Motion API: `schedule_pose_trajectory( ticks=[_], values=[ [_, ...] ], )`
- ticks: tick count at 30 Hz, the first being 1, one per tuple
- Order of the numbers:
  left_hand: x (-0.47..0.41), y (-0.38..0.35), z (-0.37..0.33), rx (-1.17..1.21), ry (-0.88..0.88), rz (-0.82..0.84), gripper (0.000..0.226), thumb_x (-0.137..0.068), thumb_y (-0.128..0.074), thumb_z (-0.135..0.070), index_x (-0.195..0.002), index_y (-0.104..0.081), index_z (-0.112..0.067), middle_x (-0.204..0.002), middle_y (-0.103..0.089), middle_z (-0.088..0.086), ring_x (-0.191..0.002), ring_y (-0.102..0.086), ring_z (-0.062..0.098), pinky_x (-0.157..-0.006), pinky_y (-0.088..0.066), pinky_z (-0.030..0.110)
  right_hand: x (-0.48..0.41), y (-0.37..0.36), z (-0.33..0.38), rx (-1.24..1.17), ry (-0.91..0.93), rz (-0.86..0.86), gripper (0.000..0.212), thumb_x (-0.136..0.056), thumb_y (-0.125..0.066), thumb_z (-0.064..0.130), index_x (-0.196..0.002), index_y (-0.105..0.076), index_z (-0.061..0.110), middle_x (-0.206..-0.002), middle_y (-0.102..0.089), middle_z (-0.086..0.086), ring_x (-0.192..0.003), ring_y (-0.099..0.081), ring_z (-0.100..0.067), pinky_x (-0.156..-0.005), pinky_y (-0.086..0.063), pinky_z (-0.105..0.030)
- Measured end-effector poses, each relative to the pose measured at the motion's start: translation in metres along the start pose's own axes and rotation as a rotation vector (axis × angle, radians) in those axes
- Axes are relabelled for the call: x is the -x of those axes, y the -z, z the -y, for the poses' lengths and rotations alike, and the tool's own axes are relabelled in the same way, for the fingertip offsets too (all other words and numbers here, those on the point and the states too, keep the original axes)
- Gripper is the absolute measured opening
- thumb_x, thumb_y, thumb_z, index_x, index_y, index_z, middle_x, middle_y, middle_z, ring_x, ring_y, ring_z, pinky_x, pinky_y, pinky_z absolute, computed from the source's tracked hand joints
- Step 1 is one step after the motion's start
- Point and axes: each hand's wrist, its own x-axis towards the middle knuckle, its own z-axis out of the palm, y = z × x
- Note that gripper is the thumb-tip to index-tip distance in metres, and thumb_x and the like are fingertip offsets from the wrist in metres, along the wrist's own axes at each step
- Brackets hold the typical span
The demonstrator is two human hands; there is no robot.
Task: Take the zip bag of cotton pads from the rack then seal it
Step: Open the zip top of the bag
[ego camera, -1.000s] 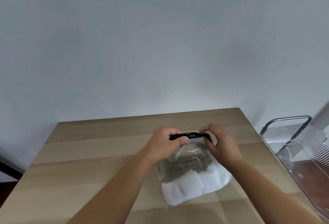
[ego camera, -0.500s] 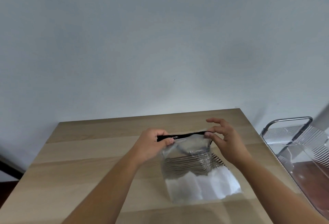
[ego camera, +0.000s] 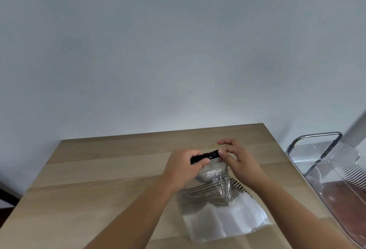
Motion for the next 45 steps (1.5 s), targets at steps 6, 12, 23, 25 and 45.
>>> schedule_pose_trajectory(
  ticks=[6,12,23,25,45],
  values=[
    [0.000,0.004,-0.002,0.141,0.092,0.071,0.021,-0.080,-0.068,-0.028,-0.059,-0.066,-0.027,-0.048,-0.058,-0.013,-0.044,-0.044,0.002,-0.047,-0.035,0.019,0.007,0.004,-0.008,0.172,0.087,0.026,0.019,-0.079,-0.064,0.009,-0.092,-0.068,0.022,-0.113,-0.057,0.012,-0.107,-0.051,-0.002,-0.083,-0.038,-0.012],
    [-0.003,0.013,-0.008,0.209,0.094,0.204,0.021,-0.082,-0.066,-0.027,-0.062,-0.067,-0.029,-0.058,-0.068,-0.010,-0.058,-0.053,0.007,-0.062,-0.041,0.022,0.009,0.002,-0.007,0.295,0.220,-0.066,0.022,-0.077,-0.063,0.001,-0.088,-0.066,0.020,-0.095,-0.064,0.015,-0.095,-0.054,-0.005,-0.085,-0.042,-0.022],
    [-0.002,0.037,-0.002,0.197,0.123,0.258,0.025,-0.084,-0.066,-0.025,-0.060,-0.068,-0.029,-0.057,-0.063,-0.011,-0.054,-0.048,0.003,-0.052,-0.034,0.015,0.003,0.018,0.001,0.120,0.095,-0.080,0.016,-0.078,-0.072,0.016,-0.081,-0.073,0.032,-0.089,-0.069,0.016,-0.091,-0.060,0.005,-0.080,-0.040,-0.003],
    [-0.003,0.040,0.001,0.151,0.116,0.239,0.022,-0.082,-0.068,-0.028,-0.060,-0.068,-0.028,-0.060,-0.062,-0.007,-0.053,-0.045,0.005,-0.051,-0.033,0.019,0.000,0.024,0.003,0.064,0.065,-0.042,0.015,-0.079,-0.071,0.018,-0.070,-0.072,0.030,-0.090,-0.067,0.013,-0.087,-0.060,0.002,-0.079,-0.040,-0.006],
    [-0.008,0.018,-0.006,0.405,0.076,-0.003,0.020,-0.089,-0.058,-0.014,-0.072,-0.066,-0.021,-0.066,-0.061,-0.009,-0.063,-0.052,0.001,-0.060,-0.040,0.012,-0.004,0.028,0.016,0.044,-0.011,0.141,0.009,-0.080,-0.070,0.030,-0.072,-0.074,0.026,-0.072,-0.073,0.003,-0.074,-0.065,-0.009,-0.077,-0.046,-0.030]
  ],
)
